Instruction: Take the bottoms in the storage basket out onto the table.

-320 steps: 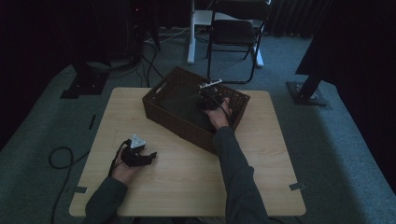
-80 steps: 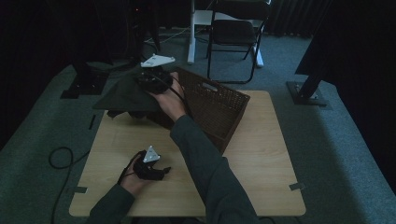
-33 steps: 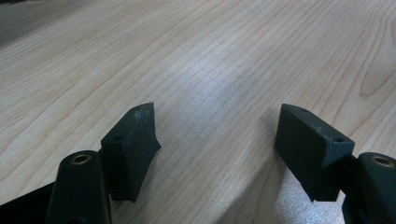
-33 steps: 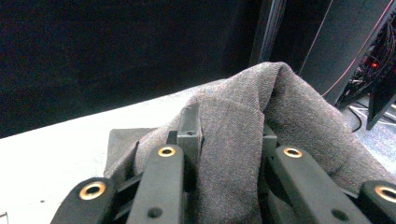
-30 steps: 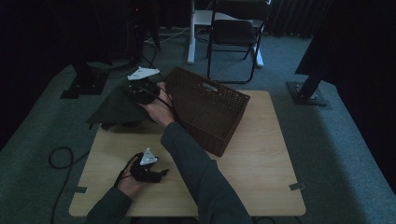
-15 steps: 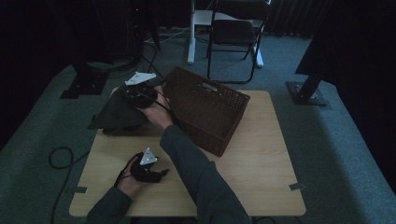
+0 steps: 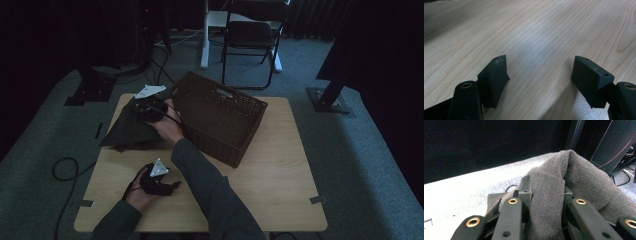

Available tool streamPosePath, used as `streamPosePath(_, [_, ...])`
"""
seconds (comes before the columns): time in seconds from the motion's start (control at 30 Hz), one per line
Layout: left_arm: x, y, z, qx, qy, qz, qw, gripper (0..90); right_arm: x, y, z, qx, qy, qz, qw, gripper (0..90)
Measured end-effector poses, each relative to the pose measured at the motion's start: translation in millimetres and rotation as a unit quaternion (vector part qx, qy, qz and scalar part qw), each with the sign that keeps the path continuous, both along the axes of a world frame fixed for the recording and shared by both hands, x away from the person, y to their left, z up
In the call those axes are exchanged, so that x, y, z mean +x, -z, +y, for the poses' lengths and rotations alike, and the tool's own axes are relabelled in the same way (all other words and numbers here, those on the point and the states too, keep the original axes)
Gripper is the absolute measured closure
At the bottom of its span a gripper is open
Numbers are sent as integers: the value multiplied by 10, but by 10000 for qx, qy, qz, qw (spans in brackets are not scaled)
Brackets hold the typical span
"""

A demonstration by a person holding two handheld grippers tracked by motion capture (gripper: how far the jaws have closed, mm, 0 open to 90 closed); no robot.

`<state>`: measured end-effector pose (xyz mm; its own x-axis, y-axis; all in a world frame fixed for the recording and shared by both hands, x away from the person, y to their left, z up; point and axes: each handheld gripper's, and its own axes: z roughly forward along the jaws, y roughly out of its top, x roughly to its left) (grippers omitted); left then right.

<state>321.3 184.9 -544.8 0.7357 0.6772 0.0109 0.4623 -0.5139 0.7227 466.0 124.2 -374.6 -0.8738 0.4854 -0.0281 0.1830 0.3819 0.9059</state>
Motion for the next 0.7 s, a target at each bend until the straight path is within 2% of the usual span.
streamPosePath(0.07, [-1,1,-2,-20,-7,3,10000,294,-7,45,4,-48,-19,7,10000,727])
streamPosePath(0.27, [-1,1,-2,-20,-8,4,10000,294,-3,125,-32,102,-114,141,9998,723])
streamPosePath(0.47, [1,-3,2,20,10,0,10000,294,-27,237,-46,107,-170,202,9996,721])
streamPosePath(0.7, [1,2,-2,-1,-2,-17,10000,293,-8,402,-47,5,-137,375,9992,712])
